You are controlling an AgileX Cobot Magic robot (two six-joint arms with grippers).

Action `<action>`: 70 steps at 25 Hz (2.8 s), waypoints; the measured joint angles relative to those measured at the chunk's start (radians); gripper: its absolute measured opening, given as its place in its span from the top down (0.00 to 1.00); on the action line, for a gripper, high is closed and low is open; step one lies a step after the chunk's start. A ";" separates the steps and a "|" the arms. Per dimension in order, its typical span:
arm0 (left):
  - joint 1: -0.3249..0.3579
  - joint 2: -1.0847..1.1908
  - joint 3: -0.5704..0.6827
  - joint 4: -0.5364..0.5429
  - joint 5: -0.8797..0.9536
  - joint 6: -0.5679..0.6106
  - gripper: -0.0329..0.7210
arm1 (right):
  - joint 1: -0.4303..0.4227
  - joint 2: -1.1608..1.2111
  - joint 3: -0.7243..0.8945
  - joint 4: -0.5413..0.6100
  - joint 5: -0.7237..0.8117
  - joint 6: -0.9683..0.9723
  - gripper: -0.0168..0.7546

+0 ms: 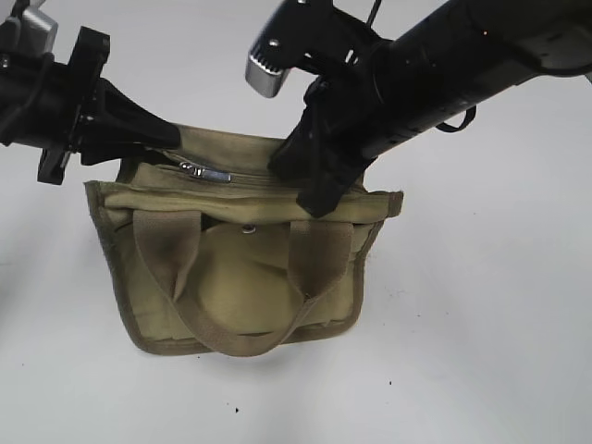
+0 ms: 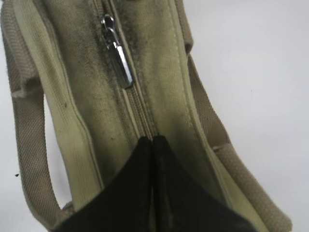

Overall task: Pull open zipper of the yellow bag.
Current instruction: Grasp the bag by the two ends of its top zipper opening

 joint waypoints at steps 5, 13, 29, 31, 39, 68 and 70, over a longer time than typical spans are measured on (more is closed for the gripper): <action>0.000 0.000 0.000 0.000 0.000 0.000 0.95 | 0.097 0.001 0.000 -0.011 -0.139 -0.043 0.92; 0.000 0.000 0.000 0.000 0.004 0.000 0.95 | 0.157 0.054 0.000 -0.013 -0.252 -0.098 0.64; 0.001 0.002 0.000 -0.005 0.023 0.000 0.95 | 0.157 0.130 -0.008 -0.019 -0.289 -0.100 0.96; 0.001 0.002 0.000 -0.005 0.026 0.000 0.95 | 0.157 0.125 -0.010 -0.031 -0.269 -0.100 0.96; -0.001 0.000 0.000 -0.037 0.048 0.000 0.95 | 0.101 0.021 -0.008 -0.064 -0.097 -0.043 0.98; -0.003 -0.013 -0.001 0.017 0.075 0.000 0.60 | -0.201 -0.125 -0.003 -0.335 0.470 0.850 0.38; -0.003 -0.046 -0.001 0.071 0.079 0.000 0.48 | -0.201 -0.173 0.014 -0.374 0.507 0.933 0.31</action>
